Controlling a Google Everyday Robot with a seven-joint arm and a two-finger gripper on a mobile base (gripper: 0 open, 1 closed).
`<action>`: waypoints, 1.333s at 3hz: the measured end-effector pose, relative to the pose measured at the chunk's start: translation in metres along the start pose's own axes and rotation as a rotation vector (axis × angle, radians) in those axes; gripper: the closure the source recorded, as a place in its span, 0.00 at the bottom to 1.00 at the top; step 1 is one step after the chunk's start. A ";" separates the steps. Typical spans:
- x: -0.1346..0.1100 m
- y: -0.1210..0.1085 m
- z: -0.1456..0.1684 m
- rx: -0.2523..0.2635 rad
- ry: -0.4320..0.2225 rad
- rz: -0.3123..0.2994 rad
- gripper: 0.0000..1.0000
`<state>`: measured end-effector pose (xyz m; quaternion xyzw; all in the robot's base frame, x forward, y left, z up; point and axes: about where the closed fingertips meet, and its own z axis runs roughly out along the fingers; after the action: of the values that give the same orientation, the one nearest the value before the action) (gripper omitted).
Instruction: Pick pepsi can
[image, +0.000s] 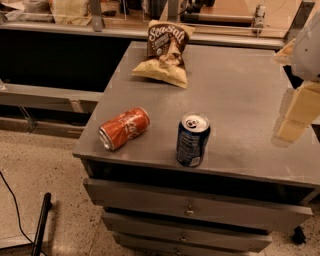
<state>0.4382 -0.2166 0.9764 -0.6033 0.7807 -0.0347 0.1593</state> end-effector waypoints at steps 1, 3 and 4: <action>0.000 0.000 0.000 0.000 0.000 0.000 0.00; -0.073 0.034 0.021 -0.119 -0.166 -0.139 0.00; -0.121 0.068 0.037 -0.216 -0.242 -0.241 0.00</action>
Offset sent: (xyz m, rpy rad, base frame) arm -0.0035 0.0677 -0.0092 0.1724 0.0455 0.1891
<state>0.4124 -0.0776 0.9492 -0.7057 0.6771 0.1032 0.1812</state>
